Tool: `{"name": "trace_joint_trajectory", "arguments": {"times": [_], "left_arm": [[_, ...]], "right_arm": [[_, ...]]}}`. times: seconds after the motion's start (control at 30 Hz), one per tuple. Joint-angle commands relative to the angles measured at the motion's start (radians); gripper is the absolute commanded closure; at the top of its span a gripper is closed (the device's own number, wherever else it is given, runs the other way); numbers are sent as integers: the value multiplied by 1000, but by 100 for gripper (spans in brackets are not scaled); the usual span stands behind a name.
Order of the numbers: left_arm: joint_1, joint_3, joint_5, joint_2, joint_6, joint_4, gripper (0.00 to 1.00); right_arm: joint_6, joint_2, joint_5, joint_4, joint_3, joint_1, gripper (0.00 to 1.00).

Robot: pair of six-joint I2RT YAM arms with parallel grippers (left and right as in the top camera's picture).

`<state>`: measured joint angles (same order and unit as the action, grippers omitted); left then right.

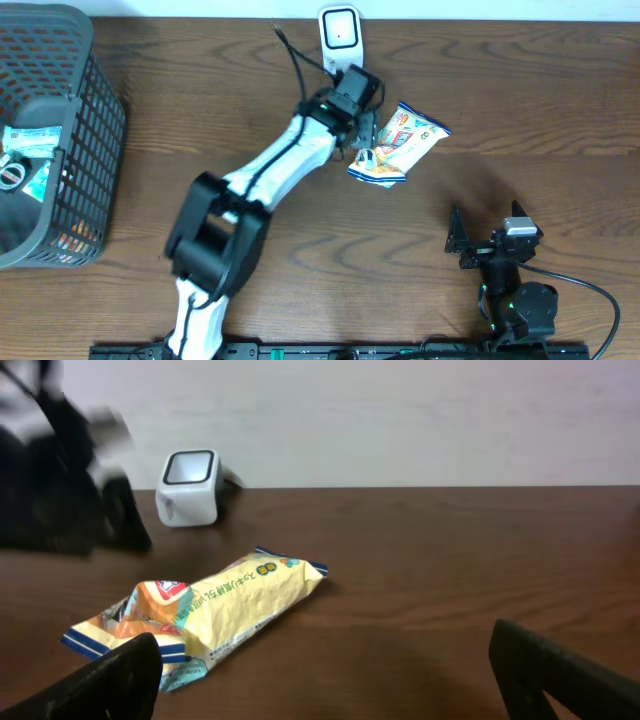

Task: Scan the item barcode

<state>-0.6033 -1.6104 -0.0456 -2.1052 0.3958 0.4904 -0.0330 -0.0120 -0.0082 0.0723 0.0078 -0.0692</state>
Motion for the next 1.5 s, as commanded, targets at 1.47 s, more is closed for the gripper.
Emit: {"name": "trace_joint_trajectory", "arguments": {"times": [1.47], "left_arm": [[-63, 16, -85, -124, 58, -74, 27]], "right_arm": [[12, 5, 2, 3, -2, 6, 1]]}}
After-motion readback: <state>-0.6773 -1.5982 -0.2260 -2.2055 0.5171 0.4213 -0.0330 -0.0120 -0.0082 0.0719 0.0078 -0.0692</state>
